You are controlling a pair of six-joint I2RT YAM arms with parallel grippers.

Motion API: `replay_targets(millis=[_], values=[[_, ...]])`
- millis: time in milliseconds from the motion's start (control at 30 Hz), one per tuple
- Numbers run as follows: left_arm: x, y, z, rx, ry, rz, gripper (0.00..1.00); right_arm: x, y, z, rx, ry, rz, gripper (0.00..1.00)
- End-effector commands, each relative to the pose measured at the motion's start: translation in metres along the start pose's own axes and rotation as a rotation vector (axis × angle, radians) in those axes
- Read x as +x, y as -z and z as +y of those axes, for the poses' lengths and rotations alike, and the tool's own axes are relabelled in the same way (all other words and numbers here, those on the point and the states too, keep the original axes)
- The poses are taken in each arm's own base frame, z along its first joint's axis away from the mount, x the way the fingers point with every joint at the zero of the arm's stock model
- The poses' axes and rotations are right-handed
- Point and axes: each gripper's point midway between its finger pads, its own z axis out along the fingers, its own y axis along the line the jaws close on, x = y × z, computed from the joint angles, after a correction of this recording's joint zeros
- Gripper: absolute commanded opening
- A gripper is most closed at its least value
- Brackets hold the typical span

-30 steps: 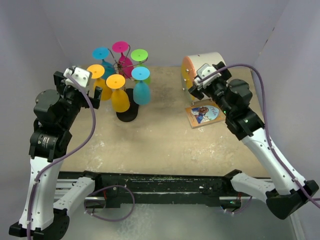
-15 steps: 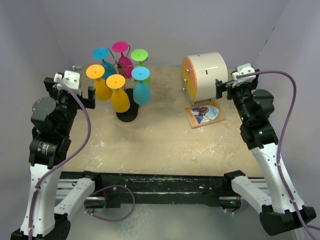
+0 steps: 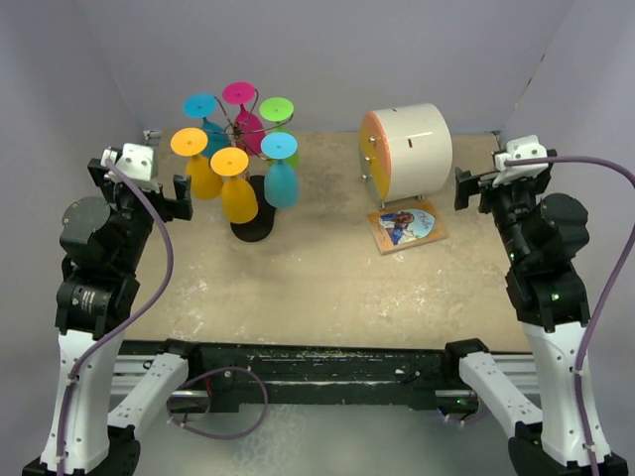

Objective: Place the wine glass upside down on the wine glass rack

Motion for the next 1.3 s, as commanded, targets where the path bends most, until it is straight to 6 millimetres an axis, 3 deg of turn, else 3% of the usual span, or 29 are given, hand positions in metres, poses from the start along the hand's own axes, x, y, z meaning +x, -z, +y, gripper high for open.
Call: replay_targets(millis=[0, 333, 600, 1267], values=[[-0.001, -0.001, -0.010, 0.059, 0.002, -0.009, 0.99, 0.009, 0.012, -0.006, 0.014, 0.009, 0.044, 1.00], [-0.004, 0.016, 0.002, 0.011, 0.001, -0.028, 0.99, -0.001, 0.026, -0.023, 0.062, -0.041, -0.009, 1.00], [-0.001, 0.020, 0.005, -0.006, 0.011, -0.022, 0.99, 0.004, 0.037, -0.034, 0.119, -0.048, -0.005, 1.00], [0.005, 0.024, 0.005, -0.010, 0.016, -0.004, 0.99, 0.021, 0.032, -0.026, 0.077, -0.056, 0.050, 1.00]])
